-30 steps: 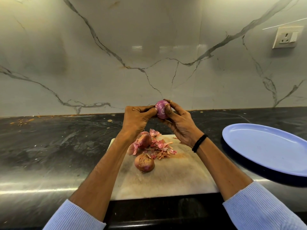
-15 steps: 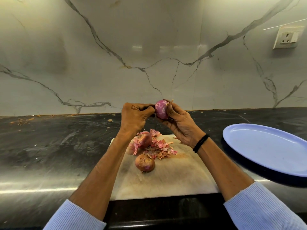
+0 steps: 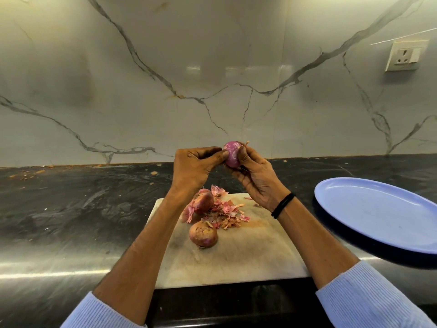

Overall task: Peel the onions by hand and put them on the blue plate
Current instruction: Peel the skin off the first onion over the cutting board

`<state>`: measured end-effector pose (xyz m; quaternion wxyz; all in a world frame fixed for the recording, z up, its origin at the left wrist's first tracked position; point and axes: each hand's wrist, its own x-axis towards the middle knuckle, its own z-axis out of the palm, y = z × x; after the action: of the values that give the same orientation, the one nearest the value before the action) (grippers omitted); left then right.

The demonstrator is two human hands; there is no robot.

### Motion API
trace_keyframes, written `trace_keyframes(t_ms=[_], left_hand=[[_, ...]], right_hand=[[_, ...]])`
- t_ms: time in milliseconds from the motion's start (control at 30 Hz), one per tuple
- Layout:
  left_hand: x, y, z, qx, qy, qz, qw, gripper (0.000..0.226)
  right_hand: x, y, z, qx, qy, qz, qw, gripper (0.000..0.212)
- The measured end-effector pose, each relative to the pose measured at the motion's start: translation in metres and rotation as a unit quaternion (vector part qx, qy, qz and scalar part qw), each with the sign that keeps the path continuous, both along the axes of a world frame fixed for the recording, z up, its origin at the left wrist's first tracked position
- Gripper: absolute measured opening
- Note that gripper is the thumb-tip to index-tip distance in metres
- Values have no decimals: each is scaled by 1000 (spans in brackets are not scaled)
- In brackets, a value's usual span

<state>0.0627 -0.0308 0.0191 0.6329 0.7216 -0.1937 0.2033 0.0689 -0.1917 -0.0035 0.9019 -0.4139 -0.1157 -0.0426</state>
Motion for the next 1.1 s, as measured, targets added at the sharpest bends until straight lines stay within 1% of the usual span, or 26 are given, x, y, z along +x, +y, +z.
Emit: trace_keyframes(t_ms=[67,233,367,567,700,800,1000,1100], left_hand=[[1,-1,-1,11,-13,32,999,30],[2,-2,-3,12,-24,59,998,24],[1,-2,-3,26,-30,93,995,15],[3,1,-3,22,0,124,992,7],[5,5,-4,18,21,141,990,11],[8,7,-5,28,39,149,988,17],[6,7,-5,62,30,164,984,17],[7,7,-5,60,31,145,987,27]], right_hand=[[0,1,-1,-11,-4,-1,1000,63],[0,2,-1,-18,-9,-8,1000,63],[-1,4,-1,-39,-11,-6,999,62],[-5,6,0,-58,-20,23,998,56],[-4,7,-2,-77,-16,19,997,57],[-3,7,-3,-72,-11,13,997,57],[-1,6,-2,-64,-4,-15,998,56],[-1,5,-2,-66,-1,-23,998,55]])
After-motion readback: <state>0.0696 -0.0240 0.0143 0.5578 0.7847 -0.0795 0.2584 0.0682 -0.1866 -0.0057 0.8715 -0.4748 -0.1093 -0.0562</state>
